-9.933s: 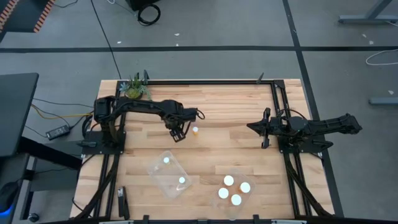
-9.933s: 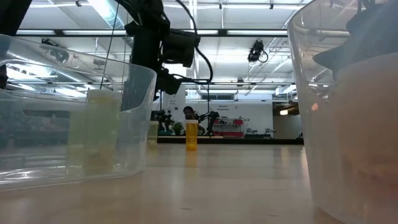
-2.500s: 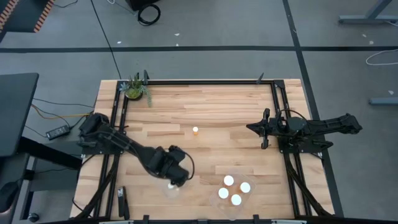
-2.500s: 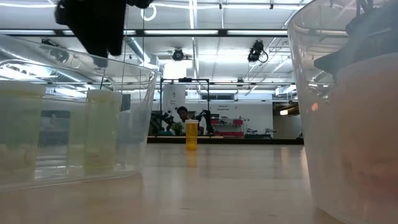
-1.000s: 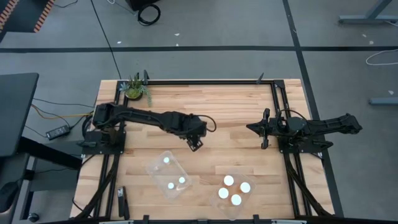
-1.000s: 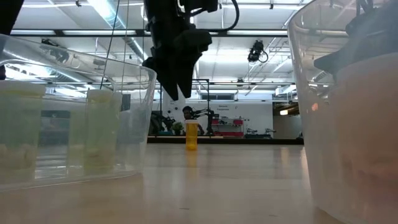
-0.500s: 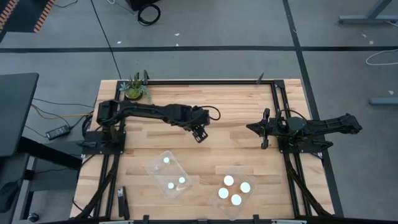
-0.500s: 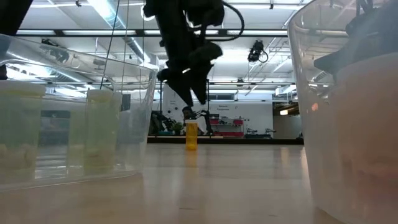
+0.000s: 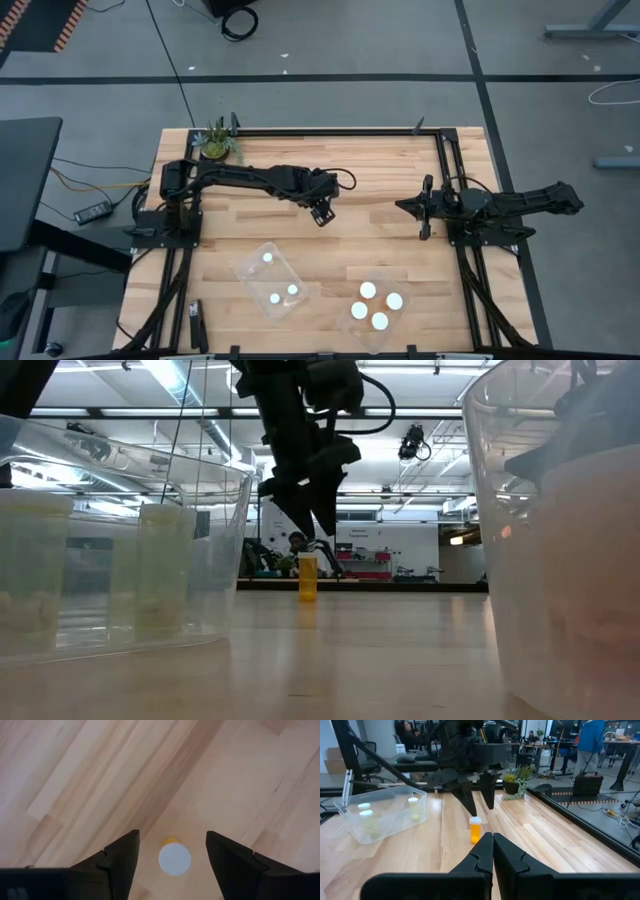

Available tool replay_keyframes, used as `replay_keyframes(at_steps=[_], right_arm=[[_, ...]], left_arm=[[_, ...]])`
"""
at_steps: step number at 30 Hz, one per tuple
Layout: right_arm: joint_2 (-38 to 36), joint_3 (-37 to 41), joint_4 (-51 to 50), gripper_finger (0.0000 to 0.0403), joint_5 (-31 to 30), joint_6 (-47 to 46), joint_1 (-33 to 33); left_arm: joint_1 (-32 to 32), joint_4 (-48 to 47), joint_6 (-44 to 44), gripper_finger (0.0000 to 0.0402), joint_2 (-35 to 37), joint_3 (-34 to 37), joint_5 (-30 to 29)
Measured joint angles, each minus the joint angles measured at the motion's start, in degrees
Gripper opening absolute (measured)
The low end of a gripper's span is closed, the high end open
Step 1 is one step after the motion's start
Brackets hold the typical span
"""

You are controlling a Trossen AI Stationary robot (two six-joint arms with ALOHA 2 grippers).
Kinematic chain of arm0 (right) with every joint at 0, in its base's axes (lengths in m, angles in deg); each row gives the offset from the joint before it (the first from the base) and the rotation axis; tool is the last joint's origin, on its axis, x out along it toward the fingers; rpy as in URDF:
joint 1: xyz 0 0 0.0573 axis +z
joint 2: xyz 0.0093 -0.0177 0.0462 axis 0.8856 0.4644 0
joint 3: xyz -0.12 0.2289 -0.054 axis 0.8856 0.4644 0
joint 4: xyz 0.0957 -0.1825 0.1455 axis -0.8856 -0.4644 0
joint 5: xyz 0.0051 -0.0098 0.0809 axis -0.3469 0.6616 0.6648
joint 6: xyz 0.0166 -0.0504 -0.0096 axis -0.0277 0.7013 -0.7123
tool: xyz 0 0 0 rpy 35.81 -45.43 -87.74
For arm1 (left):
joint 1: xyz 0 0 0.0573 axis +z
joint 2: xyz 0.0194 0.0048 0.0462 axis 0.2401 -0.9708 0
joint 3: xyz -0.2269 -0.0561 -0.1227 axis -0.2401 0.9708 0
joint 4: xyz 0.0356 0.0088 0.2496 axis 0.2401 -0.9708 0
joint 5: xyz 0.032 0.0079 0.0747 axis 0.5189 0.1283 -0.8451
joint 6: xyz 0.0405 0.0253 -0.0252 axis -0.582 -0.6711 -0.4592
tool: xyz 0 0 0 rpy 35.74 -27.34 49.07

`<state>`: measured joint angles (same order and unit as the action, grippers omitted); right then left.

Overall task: Pick and place medicine bottles into bin by pill shape (circle, oval)
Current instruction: Put the small orange pill bottle into the left transparent bin

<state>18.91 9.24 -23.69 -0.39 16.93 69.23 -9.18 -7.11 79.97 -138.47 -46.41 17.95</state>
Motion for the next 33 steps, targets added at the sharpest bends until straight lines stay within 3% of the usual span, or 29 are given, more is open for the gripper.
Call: replay_keyframes(at_steps=[9, 22, 33], right_arm=[[0.6, 0.0, 0.0, 0.0019, -0.1, 0.0, 0.0], [1.5, 0.0, -0.1, 0.0019, -0.1, 0.0, 0.0], [1.5, 0.0, 0.0, 0.0019, 0.0, 0.0, 0.0]], left_arm=[[0.3, -0.2, -0.1, 0.0282, -2.8, 0.0, 1.7], [0.4, -0.3, 0.0, 0.0286, -5.2, 0.9, 2.2], [0.3, -0.1, 0.1, 0.0216, -5.2, 0.9, 2.2]])
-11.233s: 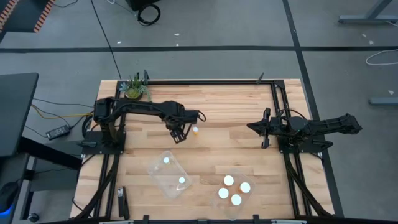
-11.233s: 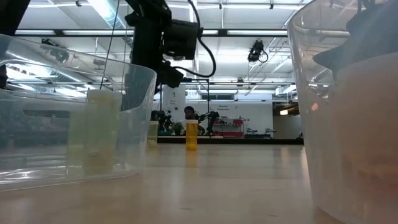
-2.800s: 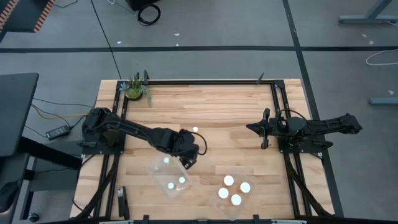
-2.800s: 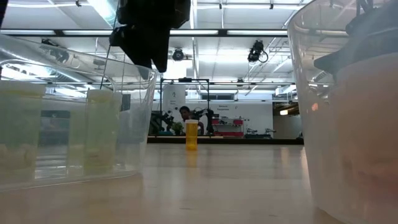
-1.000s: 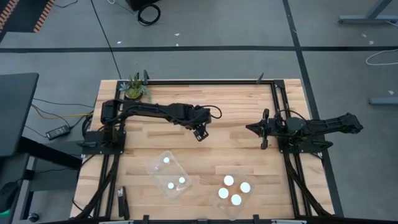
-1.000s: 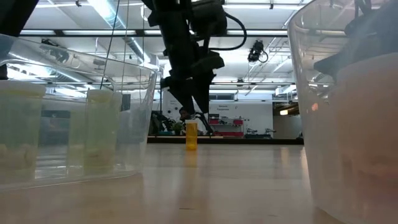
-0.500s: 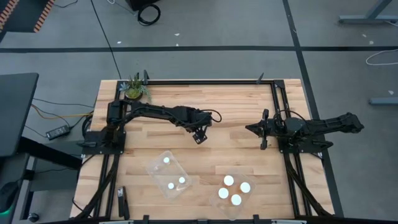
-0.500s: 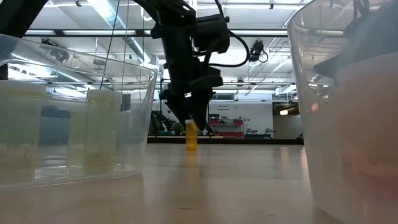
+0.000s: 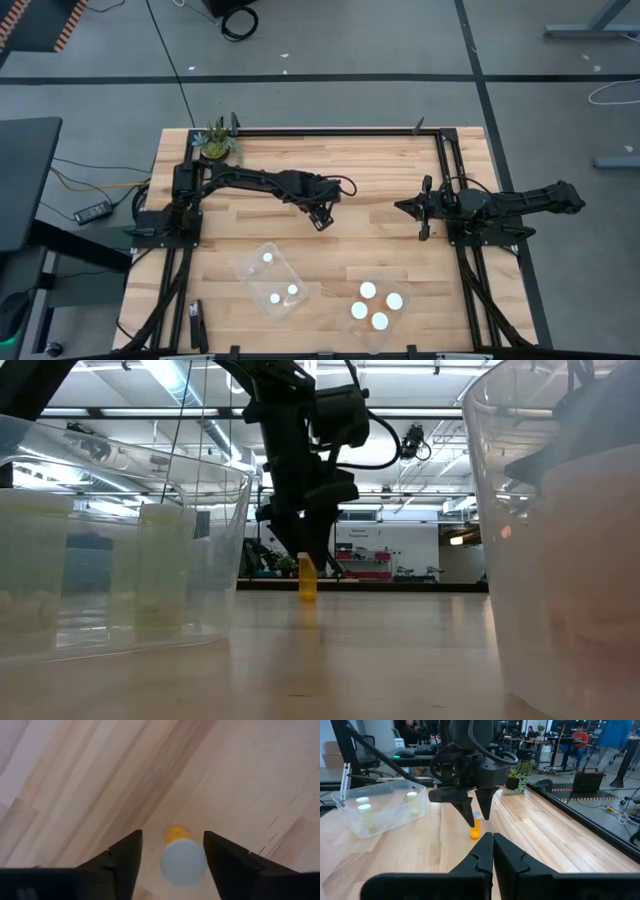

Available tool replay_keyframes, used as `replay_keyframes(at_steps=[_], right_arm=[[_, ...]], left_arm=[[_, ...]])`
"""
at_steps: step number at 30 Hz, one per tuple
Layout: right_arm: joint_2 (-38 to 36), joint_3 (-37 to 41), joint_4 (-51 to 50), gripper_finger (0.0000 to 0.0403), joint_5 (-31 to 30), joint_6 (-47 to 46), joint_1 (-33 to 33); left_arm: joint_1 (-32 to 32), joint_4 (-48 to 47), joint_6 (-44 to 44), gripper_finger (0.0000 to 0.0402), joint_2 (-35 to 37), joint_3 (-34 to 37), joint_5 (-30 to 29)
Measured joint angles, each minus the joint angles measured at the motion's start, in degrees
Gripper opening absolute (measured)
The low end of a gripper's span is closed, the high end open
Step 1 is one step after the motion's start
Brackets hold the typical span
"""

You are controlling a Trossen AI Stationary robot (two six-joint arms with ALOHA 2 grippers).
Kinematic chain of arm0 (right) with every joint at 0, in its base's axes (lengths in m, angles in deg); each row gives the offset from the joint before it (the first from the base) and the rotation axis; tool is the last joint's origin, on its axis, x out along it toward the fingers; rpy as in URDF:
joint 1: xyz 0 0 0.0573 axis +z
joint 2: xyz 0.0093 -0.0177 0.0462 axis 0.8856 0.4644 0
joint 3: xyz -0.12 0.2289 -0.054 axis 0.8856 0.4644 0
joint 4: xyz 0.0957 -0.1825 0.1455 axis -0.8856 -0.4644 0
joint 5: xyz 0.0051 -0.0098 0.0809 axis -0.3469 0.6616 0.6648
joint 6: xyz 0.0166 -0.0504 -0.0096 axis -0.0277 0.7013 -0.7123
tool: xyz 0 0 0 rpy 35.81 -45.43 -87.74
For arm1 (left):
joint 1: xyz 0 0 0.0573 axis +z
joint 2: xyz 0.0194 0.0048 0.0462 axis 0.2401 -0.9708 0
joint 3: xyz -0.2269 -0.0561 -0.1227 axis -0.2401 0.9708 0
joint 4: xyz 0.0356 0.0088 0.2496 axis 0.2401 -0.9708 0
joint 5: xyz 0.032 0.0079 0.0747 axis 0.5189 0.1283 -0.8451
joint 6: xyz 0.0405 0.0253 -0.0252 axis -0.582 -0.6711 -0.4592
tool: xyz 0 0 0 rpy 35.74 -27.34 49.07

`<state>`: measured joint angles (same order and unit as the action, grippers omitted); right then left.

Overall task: Pick and place medicine bottles into bin by pill shape (circle, oval)
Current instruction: Put the small orange pill bottle into the left transparent bin

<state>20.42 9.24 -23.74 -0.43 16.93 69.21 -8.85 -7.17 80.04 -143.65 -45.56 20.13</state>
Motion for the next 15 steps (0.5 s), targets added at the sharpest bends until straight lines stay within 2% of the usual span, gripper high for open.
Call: replay_keyframes(at_steps=[10, 15], right_arm=[[0.0, 0.0, 0.0, 0.0019, 0.0, 0.0, 0.0], [0.0, 0.0, 0.0, 0.0019, 0.0, 0.0, 0.0]], left_arm=[[-0.1, -0.4, 0.0, 0.0133, 0.0, 0.0, 0.0], [-0.4, -0.8, 0.0, 0.0119, 0.1, 0.0, 1.8]])
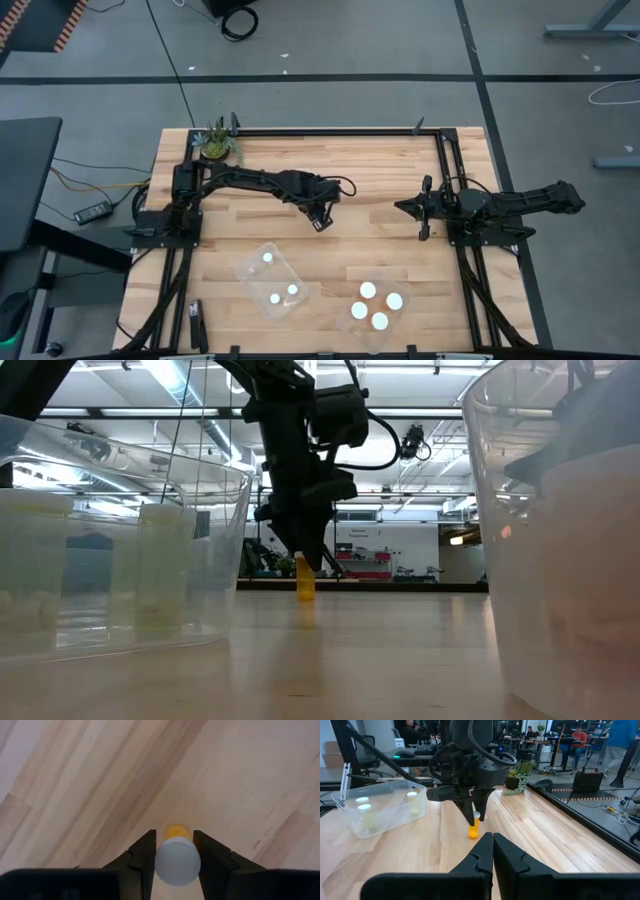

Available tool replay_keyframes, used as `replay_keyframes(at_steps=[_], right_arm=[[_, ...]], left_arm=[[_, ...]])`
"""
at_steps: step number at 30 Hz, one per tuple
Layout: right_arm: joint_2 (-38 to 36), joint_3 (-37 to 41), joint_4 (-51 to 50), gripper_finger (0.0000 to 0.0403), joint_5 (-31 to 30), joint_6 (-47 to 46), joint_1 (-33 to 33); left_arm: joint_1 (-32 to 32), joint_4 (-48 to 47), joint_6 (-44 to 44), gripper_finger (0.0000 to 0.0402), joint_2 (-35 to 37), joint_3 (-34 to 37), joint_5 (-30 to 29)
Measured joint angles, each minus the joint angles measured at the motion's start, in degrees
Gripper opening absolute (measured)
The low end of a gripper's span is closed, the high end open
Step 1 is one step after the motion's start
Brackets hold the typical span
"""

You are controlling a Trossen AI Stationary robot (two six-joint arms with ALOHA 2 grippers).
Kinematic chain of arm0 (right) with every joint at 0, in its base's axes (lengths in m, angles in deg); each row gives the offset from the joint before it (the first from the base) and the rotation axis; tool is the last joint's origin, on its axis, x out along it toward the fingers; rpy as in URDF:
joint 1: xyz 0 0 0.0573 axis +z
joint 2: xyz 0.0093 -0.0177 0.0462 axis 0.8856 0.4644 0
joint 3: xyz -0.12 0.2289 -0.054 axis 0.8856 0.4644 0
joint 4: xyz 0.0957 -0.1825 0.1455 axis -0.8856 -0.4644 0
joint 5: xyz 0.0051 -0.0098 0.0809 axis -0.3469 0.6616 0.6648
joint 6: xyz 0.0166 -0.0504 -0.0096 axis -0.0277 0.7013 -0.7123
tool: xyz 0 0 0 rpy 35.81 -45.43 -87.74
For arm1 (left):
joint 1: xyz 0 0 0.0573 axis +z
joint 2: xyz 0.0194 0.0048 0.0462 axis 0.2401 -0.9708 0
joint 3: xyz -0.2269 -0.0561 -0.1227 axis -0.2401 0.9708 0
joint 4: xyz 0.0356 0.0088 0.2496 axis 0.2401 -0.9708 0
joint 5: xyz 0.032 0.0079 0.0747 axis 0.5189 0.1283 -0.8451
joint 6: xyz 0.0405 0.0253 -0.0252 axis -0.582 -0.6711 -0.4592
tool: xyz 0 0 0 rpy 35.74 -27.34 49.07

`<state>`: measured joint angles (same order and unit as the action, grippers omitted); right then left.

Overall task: Pick and place medicine bottles into bin by pill shape (circle, oval)
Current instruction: Put the small orange pill bottle into the left transparent bin

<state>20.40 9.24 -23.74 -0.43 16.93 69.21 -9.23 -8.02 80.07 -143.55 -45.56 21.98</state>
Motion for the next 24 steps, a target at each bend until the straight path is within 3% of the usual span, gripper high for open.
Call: replay_keyframes(at_steps=[8, 24], right_arm=[[0.0, 0.0, 0.0, 0.0019, 0.0, 0.0, 0.0], [0.0, 0.0, 0.0, 0.0019, 0.0, 0.0, 0.0]], left_arm=[[-2.2, -2.4, 0.8, 0.0131, 0.0, -1.2, 0.8], [-7.1, -14.3, 1.9, 0.0124, 0.0, -11.0, 0.5]])
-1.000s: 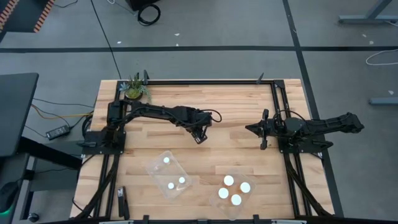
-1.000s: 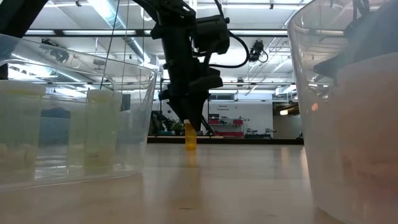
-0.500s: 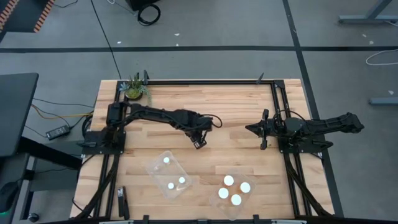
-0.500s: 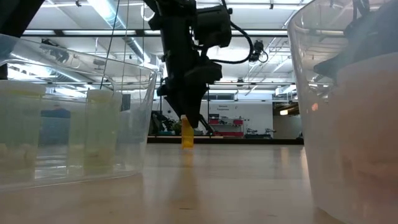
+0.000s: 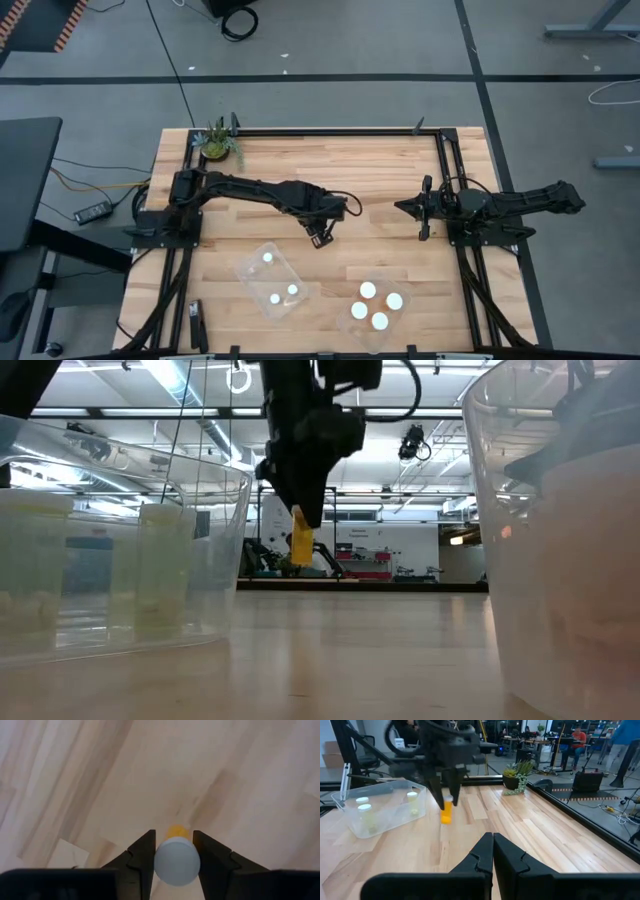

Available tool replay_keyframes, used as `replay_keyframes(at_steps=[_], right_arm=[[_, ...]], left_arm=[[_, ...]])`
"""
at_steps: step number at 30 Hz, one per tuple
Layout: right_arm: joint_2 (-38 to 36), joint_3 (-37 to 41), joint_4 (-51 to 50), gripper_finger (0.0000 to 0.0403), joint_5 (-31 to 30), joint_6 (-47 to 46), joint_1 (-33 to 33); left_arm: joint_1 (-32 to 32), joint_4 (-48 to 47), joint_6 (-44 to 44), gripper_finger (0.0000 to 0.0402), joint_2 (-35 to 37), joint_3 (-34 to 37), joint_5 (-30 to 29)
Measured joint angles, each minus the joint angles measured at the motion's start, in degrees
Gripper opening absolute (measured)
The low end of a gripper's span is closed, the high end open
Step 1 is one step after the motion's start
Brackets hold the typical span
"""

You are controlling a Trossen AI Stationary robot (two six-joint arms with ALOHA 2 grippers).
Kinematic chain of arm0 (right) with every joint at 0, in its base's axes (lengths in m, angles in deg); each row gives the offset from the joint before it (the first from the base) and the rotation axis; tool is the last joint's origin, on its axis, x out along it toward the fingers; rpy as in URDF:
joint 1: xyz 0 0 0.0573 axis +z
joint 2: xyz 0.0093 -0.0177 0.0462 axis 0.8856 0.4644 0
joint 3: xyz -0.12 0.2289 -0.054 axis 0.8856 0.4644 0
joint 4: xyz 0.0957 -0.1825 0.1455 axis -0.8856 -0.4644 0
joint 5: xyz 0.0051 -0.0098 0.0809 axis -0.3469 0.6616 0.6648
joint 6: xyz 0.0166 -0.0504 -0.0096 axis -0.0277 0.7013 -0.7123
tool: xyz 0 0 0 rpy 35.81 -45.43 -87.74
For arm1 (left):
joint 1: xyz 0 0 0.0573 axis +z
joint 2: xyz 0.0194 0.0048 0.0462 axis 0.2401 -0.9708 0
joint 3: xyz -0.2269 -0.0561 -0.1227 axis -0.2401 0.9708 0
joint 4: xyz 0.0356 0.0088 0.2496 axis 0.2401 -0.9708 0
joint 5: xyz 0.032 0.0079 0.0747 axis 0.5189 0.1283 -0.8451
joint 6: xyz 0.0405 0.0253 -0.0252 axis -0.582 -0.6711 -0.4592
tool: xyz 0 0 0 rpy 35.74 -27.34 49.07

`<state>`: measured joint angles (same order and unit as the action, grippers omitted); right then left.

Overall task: Pick and place medicine bottles into bin by pill shape (circle, oval)
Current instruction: Put the small orange pill bottle into the left transparent bin

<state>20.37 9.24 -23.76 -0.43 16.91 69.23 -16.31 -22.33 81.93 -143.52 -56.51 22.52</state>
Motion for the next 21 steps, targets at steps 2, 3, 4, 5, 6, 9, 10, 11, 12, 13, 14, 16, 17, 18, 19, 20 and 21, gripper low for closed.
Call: replay_keyframes(at_steps=[2, 3, 4, 5, 6, 9, 10, 11, 12, 13, 14, 16, 17, 18, 19, 20, 21], right_arm=[[0.0, 0.0, 0.0, 0.0019, 0.0, 0.0, 0.0], [0.0, 0.0, 0.0, 0.0019, 0.0, 0.0, 0.0], [0.0, 0.0, 0.0, 0.0019, 0.0, 0.0, 0.0], [0.0, 0.0, 0.0, 0.0019, 0.0, 0.0, 0.0], [0.0, 0.0, 0.0, 0.0019, 0.0, 0.0, 0.0], [0.0, 0.0, 0.0, 0.0019, 0.0, 0.0, 0.0], [0.0, 0.0, 0.0, 0.0019, 0.0, 0.0, 0.0], [0.0, 0.0, 0.0, 0.0019, 0.0, 0.0, 0.0], [0.0, 0.0, 0.0, 0.0019, 0.0, 0.0, 0.0], [0.0, 0.0, 0.0, 0.0019, 0.0, 0.0, 0.0], [0.0, 0.0, 0.0, 0.0019, 0.0, 0.0, 0.0], [0.0, 0.0, 0.0, 0.0019, 0.0, 0.0, 0.0], [0.0, 0.0, 0.0, 0.0019, 0.0, 0.0, 0.0], [0.0, 0.0, 0.0, 0.0019, 0.0, 0.0, 0.0], [0.0, 0.0, 0.0, 0.0019, 0.0, 0.0, 0.0], [0.0, 0.0, 0.0, 0.0019, 0.0, 0.0, 0.0], [0.0, 0.0, 0.0, 0.0019, 0.0, 0.0, 0.0]], left_arm=[[-0.8, -1.4, 0.7, 0.0124, 0.0, -1.4, 0.0], [-1.3, -2.1, 1.1, 0.0124, 0.1, -1.9, 0.0], [-1.7, -2.7, 1.2, 0.0125, 0.1, -2.3, 0.0], [-2.1, -3.4, 1.3, 0.0126, 0.1, -2.7, 0.0], [-2.6, -4.2, 1.5, 0.0128, 0.1, -3.1, 0.0], [-3.8, -5.9, 2.2, 0.0131, 0.1, -4.0, 0.0], [-4.1, -6.5, 2.6, 0.0131, 0.1, -4.2, 0.0], [-4.5, -7.1, 2.8, 0.0131, 0.1, -4.4, 0.0], [-4.8, -7.6, 3.0, 0.013, 0.1, -4.6, 0.0], [-5.1, -8.1, 3.4, 0.0129, 0.1, -4.9, 0.0], [-5.5, -8.6, 4.1, 0.0127, 0.1, -5.1, 0.0], [-6.2, -9.6, 4.8, 0.0125, 0.1, -5.4, 0.0], [-6.6, -9.7, 5.6, 0.0125, 0.1, -5.4, 0.0], [-7.0, -9.9, 5.9, 0.0126, 0.1, -5.4, 0.0], [-7.5, -10.1, 6.4, 0.0127, 0.1, -5.4, 0.0], [-8.0, -10.5, 7.0, 0.0128, 0.1, -5.4, 0.0], [-8.4, -10.7, 7.2, 0.013, 0.1, -5.4, 0.0]])
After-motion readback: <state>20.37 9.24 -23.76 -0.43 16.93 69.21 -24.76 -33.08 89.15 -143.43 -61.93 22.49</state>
